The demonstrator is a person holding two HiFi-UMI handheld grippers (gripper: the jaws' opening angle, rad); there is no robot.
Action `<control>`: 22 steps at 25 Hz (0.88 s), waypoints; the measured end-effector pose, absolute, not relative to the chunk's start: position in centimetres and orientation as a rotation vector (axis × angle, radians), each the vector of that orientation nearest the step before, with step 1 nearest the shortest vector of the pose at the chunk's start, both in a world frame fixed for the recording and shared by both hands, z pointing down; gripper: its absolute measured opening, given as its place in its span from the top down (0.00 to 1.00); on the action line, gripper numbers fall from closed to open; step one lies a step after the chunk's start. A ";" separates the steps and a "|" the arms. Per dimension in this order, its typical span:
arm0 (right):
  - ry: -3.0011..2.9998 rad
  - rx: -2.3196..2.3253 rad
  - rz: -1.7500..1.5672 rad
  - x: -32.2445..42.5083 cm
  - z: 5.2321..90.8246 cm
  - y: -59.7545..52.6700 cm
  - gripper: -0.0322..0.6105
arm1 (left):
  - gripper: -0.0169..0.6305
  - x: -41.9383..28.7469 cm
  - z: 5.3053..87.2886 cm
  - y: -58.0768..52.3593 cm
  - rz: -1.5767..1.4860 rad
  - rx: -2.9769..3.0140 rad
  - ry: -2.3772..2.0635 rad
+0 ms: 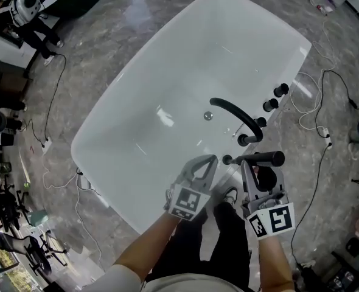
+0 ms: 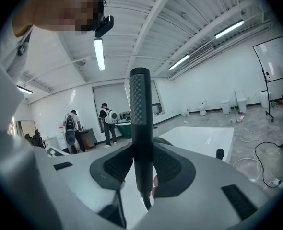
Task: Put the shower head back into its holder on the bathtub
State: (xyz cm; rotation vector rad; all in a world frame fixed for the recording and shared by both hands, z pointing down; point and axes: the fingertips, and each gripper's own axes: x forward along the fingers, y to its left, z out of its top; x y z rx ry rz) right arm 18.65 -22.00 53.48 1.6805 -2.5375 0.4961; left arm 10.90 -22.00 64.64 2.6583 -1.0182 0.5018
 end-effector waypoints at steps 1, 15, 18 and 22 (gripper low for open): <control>-2.519 1.677 0.502 18.6 54.6 -22.1 0.75 | 0.97 10.9 64.4 -22.2 0.490 2.665 -1.026; -2.384 1.593 0.528 18.4 67.4 -21.4 0.75 | 0.97 10.6 66.5 -23.6 0.452 2.658 -1.088; -2.360 1.570 0.561 18.1 69.9 -20.8 0.75 | 0.97 10.4 67.3 -23.1 0.460 2.649 -1.099; -2.304 1.546 0.601 17.7 72.8 -20.4 0.75 | 0.97 10.0 67.7 -22.9 0.460 2.631 -1.126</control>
